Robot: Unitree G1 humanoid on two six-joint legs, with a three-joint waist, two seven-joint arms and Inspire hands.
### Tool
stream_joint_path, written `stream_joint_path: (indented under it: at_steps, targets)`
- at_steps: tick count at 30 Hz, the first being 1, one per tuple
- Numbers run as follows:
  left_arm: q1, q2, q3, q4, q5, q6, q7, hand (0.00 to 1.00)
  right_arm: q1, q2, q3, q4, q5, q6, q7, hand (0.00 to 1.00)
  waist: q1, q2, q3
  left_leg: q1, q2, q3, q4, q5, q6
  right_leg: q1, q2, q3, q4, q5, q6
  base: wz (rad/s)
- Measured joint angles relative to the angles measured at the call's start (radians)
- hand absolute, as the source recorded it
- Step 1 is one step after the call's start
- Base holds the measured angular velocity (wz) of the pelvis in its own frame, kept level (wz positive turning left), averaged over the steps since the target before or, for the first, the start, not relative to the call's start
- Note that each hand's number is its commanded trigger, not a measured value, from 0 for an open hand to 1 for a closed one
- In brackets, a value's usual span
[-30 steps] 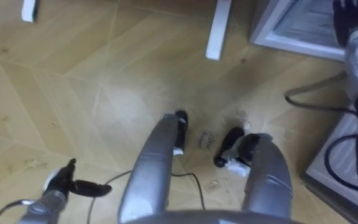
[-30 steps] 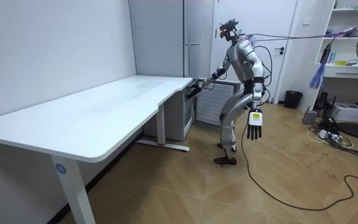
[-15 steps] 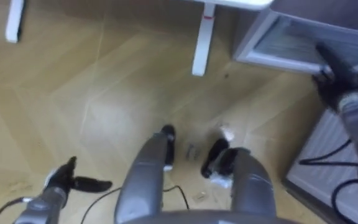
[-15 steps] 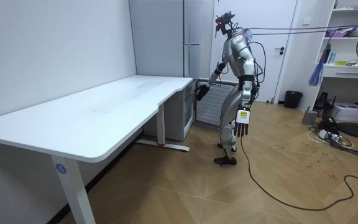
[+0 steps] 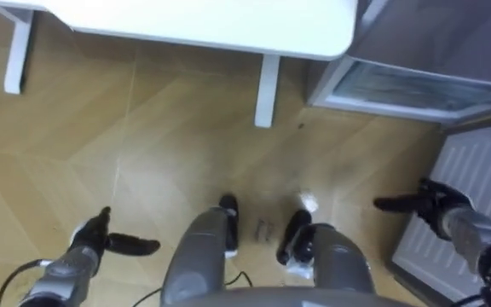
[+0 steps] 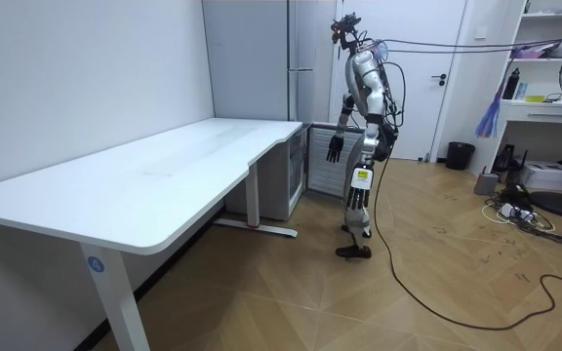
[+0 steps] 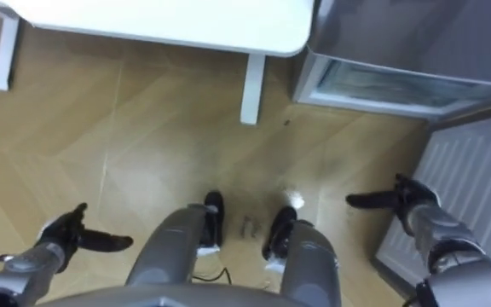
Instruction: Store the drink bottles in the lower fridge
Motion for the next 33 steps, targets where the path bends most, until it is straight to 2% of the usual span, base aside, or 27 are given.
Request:
stream_joint_path:
  at_steps: [2,5,6,8,10,14,17,21,22,26,27,30,32,33]
  targets:
    - [0.009,-0.014,0.002,0.012,0.030,0.000,0.003,0.00,0.053,0.027,0.001,-0.004,-0.006,-0.006,0.002,0.00,-0.004,0.000,-0.0036,0.057,-0.001,0.003,-0.034,0.004,-0.003,0.054,0.006,0.000,-0.032,0.005,0.003,0.00]
    - [0.009,-0.035,0.003,0.033,0.027,-0.001,0.011,0.00,0.100,0.048,0.001,-0.014,0.014,-0.010,0.004,0.00,-0.005,-0.003,-0.0053,0.121,-0.001,0.014,-0.079,0.013,-0.004,0.112,0.012,0.003,-0.072,0.013,0.008,-0.05]
    - [0.013,-0.047,0.004,0.040,0.026,-0.001,0.018,0.00,0.114,0.061,0.000,-0.015,0.017,-0.010,0.004,0.00,-0.007,-0.010,-0.0088,0.157,-0.005,0.022,-0.115,0.023,-0.006,0.137,0.013,0.007,-0.095,0.019,0.009,-0.12]
    - [0.026,-0.065,0.012,0.039,0.029,-0.006,0.020,0.00,0.147,0.082,-0.001,-0.013,0.013,-0.012,0.005,0.00,-0.030,-0.016,-0.0120,0.216,-0.011,0.023,-0.164,0.043,-0.007,0.188,0.018,0.004,-0.139,0.030,0.013,-0.03]
    - [0.050,-0.092,0.053,0.037,0.029,-0.022,0.020,0.00,0.192,0.102,-0.011,-0.018,0.022,-0.020,0.012,0.00,-0.037,-0.027,-0.0202,0.285,-0.012,0.031,-0.208,0.048,-0.010,0.257,0.031,0.011,-0.191,0.038,0.019,-0.06]
    - [0.079,-0.110,0.111,0.034,0.026,-0.021,0.023,0.00,0.265,0.125,-0.059,-0.015,0.095,-0.013,0.018,0.00,-0.064,-0.045,-0.0266,0.393,-0.015,0.033,-0.253,0.048,-0.010,0.384,0.048,0.007,-0.269,0.047,0.032,0.04]
    - [0.102,-0.130,0.168,0.036,0.043,-0.020,0.026,0.00,0.298,0.143,-0.123,0.003,0.099,0.005,0.027,0.00,-0.079,-0.052,-0.0248,0.466,-0.021,0.030,-0.278,0.048,-0.010,0.455,0.049,0.011,-0.288,0.048,0.036,0.01]
    - [0.132,-0.134,0.196,0.034,0.050,-0.008,0.025,0.00,0.309,0.149,-0.130,-0.001,0.098,0.036,0.051,0.00,-0.081,-0.053,-0.0194,0.498,-0.017,0.044,-0.282,0.040,-0.017,0.488,0.057,0.020,-0.307,0.047,0.037,-0.09]
    - [0.141,-0.134,0.201,0.034,0.052,0.001,0.025,0.00,0.311,0.152,-0.131,-0.001,0.098,0.043,0.055,0.00,-0.081,-0.050,-0.0162,0.509,-0.014,0.044,-0.283,0.035,-0.019,0.495,0.061,0.024,-0.308,0.047,0.037,0.00]
    - [0.181,-0.138,0.233,0.043,0.106,0.028,0.025,0.00,0.305,0.158,-0.169,-0.012,0.040,0.067,0.058,0.00,-0.080,-0.050,-0.0161,0.541,-0.013,0.047,-0.297,0.033,-0.020,0.515,0.066,0.040,-0.322,0.041,0.039,-0.03]
    - [0.185,-0.139,0.239,0.048,0.123,0.032,0.026,0.00,0.305,0.160,-0.175,-0.011,0.026,0.067,0.059,0.00,-0.080,-0.051,-0.0173,0.543,-0.013,0.047,-0.297,0.033,-0.020,0.516,0.067,0.043,-0.322,0.041,0.039,-0.05]
    - [0.192,-0.140,0.256,0.113,0.207,0.056,0.030,0.00,0.297,0.172,-0.187,-0.004,0.013,0.067,0.064,0.00,-0.073,-0.046,-0.0138,0.562,-0.012,0.051,-0.296,0.029,-0.021,0.535,0.070,0.058,-0.325,0.042,0.039,-0.05]
    - [0.210,-0.147,0.272,0.133,0.231,0.089,0.035,0.00,0.298,0.175,-0.188,0.005,0.002,0.066,0.075,0.00,-0.065,-0.043,-0.0167,0.577,-0.009,0.050,-0.293,0.018,-0.022,0.550,0.072,0.058,-0.325,0.041,0.040,-0.05]
    - [0.212,-0.150,0.276,0.136,0.244,0.095,0.035,0.00,0.298,0.174,-0.189,0.006,-0.003,0.066,0.079,0.00,-0.062,-0.043,-0.0165,0.578,-0.009,0.050,-0.292,0.017,-0.022,0.551,0.073,0.058,-0.326,0.041,0.040,0.00]
